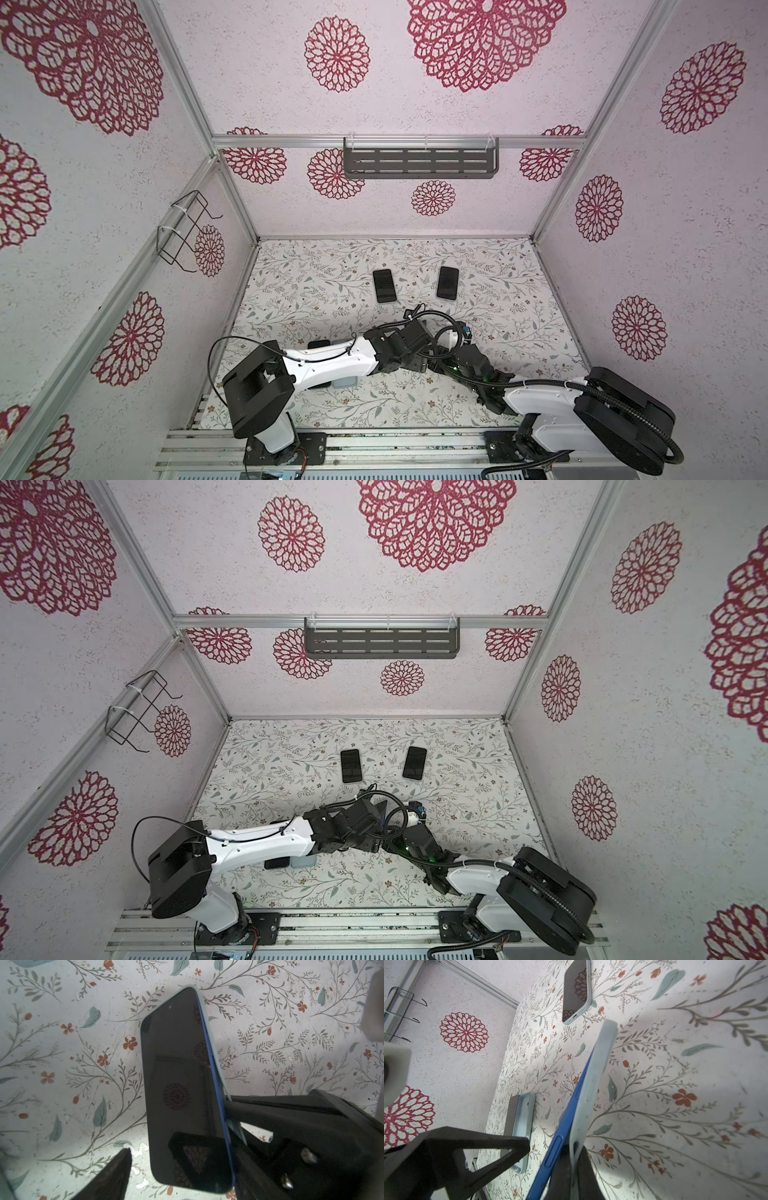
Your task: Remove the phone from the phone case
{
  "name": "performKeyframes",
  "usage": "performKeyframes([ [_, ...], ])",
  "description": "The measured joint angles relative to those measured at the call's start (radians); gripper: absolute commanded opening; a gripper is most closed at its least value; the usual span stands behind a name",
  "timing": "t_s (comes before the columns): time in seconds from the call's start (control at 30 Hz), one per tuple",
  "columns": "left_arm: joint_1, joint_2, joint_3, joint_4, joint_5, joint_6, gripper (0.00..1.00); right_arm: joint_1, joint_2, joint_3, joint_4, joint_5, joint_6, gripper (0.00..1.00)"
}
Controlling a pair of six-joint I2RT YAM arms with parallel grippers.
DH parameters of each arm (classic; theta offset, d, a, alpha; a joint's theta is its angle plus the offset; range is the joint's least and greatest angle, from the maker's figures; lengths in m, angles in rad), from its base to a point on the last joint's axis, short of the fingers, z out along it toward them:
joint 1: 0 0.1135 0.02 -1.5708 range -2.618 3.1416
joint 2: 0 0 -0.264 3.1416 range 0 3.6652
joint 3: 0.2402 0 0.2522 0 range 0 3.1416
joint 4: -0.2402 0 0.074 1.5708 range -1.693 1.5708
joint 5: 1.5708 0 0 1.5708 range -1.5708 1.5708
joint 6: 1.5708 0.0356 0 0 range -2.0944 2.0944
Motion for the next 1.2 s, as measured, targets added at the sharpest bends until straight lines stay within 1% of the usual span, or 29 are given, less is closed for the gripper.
performKeyframes([
  [0.07,-0.011,0.015,0.024,-0.016,-0.027,0.006,0.63,0.002,0.002,0.000,0.002,0.000,0.002,0.00],
  [0.17,-0.027,0.032,0.045,-0.030,-0.061,0.014,0.50,0.005,0.011,0.000,0.010,-0.002,0.002,0.00],
  [0.37,-0.044,0.039,0.050,-0.028,-0.092,0.029,0.25,0.010,0.018,0.000,0.032,-0.018,0.011,0.00],
  [0.63,-0.055,0.040,0.050,-0.075,-0.156,0.048,0.05,0.008,0.017,-0.015,0.048,-0.009,0.021,0.00],
  [0.73,-0.064,0.039,0.050,-0.083,-0.176,0.047,0.00,0.008,0.013,-0.019,0.050,-0.009,0.028,0.00],
  [0.93,-0.098,0.015,0.050,-0.159,-0.234,-0.010,0.00,0.014,-0.031,-0.039,0.026,-0.020,0.046,0.00],
  [1.2,-0.136,-0.060,0.047,-0.439,-0.347,-0.200,0.00,0.018,-0.147,-0.065,-0.079,0.043,0.074,0.00],
])
